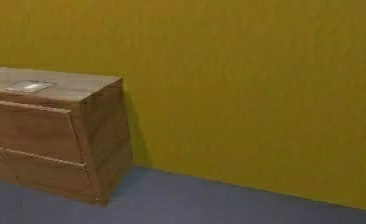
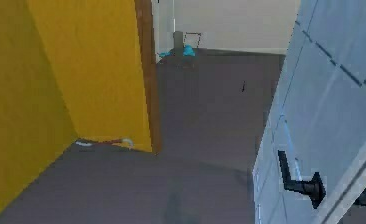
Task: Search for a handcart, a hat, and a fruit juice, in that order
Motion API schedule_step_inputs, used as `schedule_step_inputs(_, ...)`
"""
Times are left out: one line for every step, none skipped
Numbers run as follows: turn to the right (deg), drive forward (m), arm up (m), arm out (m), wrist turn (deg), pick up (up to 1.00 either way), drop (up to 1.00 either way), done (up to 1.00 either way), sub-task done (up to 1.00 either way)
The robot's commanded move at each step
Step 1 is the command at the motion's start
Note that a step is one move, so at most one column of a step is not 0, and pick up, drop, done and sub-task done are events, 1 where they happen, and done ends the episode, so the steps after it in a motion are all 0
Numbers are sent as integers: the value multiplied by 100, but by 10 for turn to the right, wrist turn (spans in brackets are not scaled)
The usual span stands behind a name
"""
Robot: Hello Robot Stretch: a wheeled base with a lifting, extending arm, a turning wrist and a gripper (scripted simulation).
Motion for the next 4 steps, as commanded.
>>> schedule_step_inputs(450, 0, 0, 0, 0, 0, 0, 0, 0)
schedule_step_inputs(120, 0, 0, 0, 0, 0, 0, 0, 0)
schedule_step_inputs(0, 5, 0, 0, 0, 0, 0, 0, 0)
schedule_step_inputs(30, 0, 0, 0, 0, 0, 0, 0, 0)
